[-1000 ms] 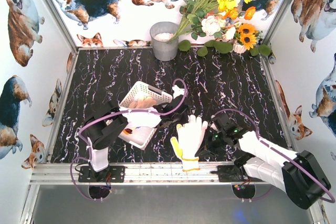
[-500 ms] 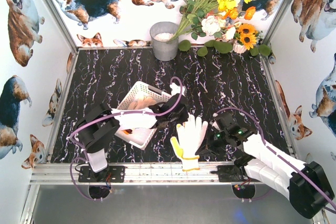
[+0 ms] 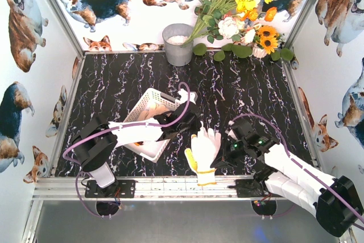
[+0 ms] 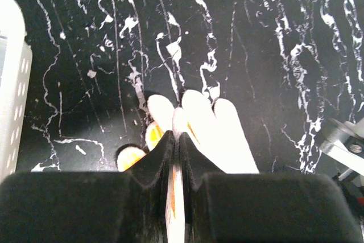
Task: Put the gloves into the storage basket
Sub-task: Pair the glove with the glove.
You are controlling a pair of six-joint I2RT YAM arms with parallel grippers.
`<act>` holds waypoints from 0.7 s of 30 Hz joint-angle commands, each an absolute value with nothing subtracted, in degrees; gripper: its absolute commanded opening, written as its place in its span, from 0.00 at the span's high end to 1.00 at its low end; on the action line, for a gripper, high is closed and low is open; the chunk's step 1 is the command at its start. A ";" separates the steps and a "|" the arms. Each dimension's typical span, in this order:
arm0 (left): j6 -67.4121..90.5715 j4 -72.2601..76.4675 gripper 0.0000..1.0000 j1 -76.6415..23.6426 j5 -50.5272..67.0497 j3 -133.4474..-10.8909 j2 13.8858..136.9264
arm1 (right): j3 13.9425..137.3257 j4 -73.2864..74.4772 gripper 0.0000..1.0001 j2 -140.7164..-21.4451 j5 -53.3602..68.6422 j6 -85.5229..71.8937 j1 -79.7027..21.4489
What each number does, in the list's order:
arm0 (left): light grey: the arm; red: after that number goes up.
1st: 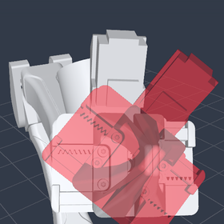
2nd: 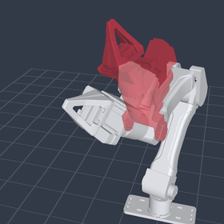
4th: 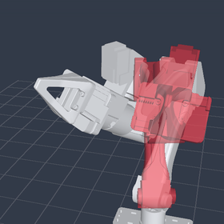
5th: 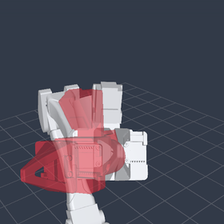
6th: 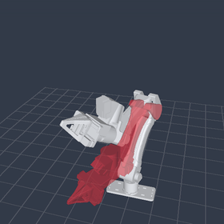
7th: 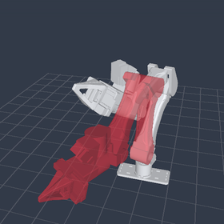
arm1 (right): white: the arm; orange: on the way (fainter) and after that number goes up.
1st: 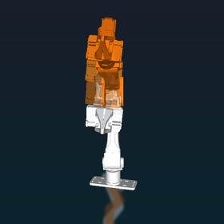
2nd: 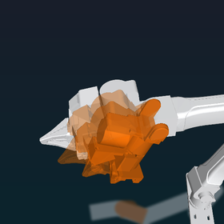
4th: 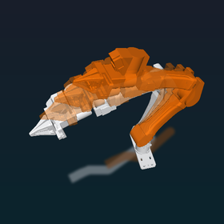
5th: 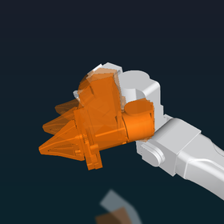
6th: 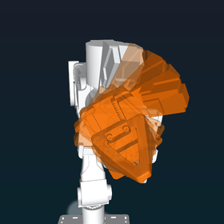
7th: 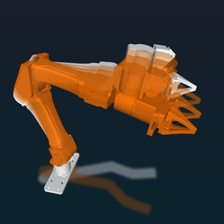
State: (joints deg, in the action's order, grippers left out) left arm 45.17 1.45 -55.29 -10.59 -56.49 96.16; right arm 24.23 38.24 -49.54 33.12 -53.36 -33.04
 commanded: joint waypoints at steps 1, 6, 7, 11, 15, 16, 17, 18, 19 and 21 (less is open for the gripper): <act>46.11 1.34 1.00 -54.83 -11.54 -54.67 94.99 | 26.60 38.40 1.00 -48.87 33.35 -54.02 -34.45; 47.12 2.01 1.00 -54.89 -10.97 -53.30 94.97 | 25.63 38.25 1.00 -48.58 33.00 -54.80 -35.34; 47.25 1.98 1.00 -54.92 -10.98 -53.12 94.98 | 25.54 38.16 1.00 -48.41 32.96 -55.03 -35.60; 47.55 1.34 1.00 -54.89 -11.32 -52.91 94.09 | 25.31 38.06 1.00 -47.78 33.00 -55.86 -36.50; 47.46 -0.35 1.00 -54.93 -12.18 -53.70 92.64 | 25.07 37.33 1.00 -47.29 33.22 -56.63 -36.90; 47.46 -0.99 1.00 -54.93 -12.32 -53.88 92.56 | 24.91 37.24 1.00 -47.29 33.22 -56.68 -36.96; 47.53 -1.57 1.00 -54.99 -12.50 -54.04 92.63 | 24.69 37.21 1.00 -47.35 33.22 -56.69 -37.00; 47.66 -1.84 1.00 -55.02 -12.56 -54.01 92.64 | 24.43 36.99 1.00 -47.45 33.22 -56.69 -37.00; 47.90 -2.14 1.00 -54.99 -12.58 -53.90 92.64 | 24.10 36.74 1.00 -47.60 33.29 -56.69 -37.07; 48.27 -2.18 1.00 -55.10 -12.53 -53.48 92.51 | 23.25 36.14 1.00 -47.93 33.31 -56.77 -37.13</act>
